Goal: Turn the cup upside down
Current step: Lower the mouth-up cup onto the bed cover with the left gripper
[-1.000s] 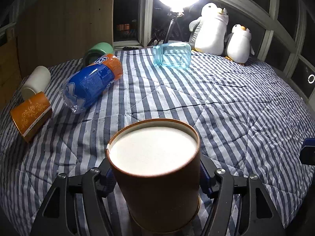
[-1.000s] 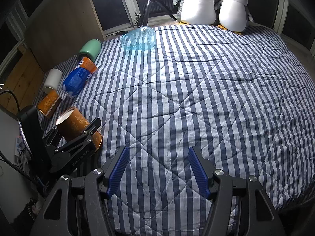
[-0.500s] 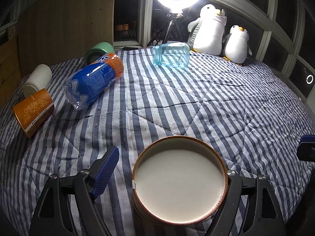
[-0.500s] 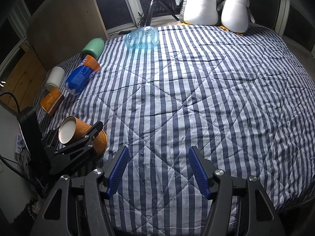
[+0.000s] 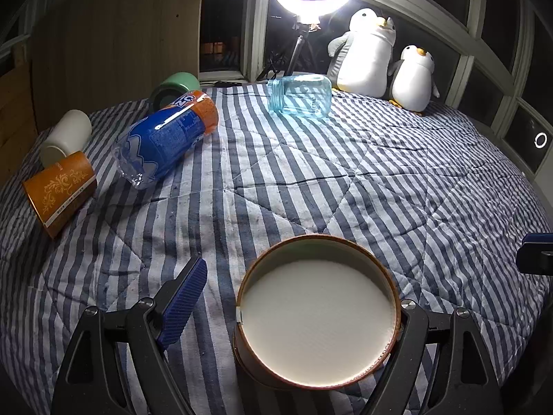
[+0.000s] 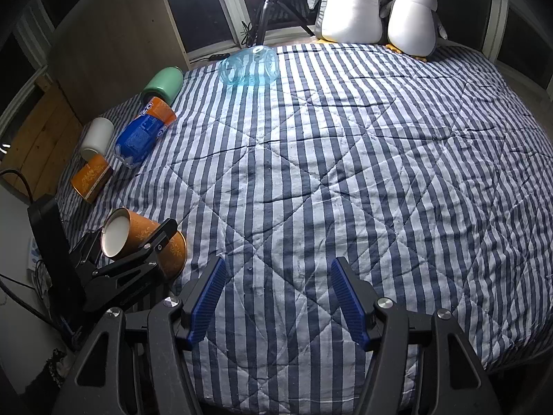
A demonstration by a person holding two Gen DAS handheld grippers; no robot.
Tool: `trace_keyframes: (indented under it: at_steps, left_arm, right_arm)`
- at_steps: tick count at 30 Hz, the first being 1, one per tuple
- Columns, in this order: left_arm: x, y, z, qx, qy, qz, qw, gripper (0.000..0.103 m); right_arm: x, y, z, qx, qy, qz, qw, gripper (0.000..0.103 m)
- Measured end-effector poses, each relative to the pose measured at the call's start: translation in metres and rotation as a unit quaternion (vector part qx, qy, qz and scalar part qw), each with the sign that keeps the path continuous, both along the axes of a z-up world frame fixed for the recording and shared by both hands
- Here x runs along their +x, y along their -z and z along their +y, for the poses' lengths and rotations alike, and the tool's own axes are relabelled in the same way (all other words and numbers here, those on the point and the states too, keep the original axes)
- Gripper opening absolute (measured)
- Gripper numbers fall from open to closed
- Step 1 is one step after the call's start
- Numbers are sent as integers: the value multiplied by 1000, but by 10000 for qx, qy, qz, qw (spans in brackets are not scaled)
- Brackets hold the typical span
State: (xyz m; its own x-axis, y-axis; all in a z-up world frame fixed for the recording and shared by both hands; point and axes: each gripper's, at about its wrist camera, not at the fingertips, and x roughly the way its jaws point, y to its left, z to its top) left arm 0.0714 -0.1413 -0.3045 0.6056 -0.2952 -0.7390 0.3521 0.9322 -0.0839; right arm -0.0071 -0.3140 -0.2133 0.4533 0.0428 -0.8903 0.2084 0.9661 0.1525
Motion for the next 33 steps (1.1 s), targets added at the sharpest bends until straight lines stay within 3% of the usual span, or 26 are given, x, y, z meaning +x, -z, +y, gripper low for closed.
trace_keyframes:
  at_steps: [6,15,33]
  left_arm:
    - [2,-2,2,-88,8,33,10000,87]
    - [-1,-6,-1,-87,180,29,9998,100]
    - [-14,-15,25,-28,19,202,9998,101]
  right_arm:
    - [0,1,0,17,1,-4,10000,59]
    - [2,2,-3,45,10,-16,10000,59]
    - [4,2,2,68,-105,-51,9999,59]
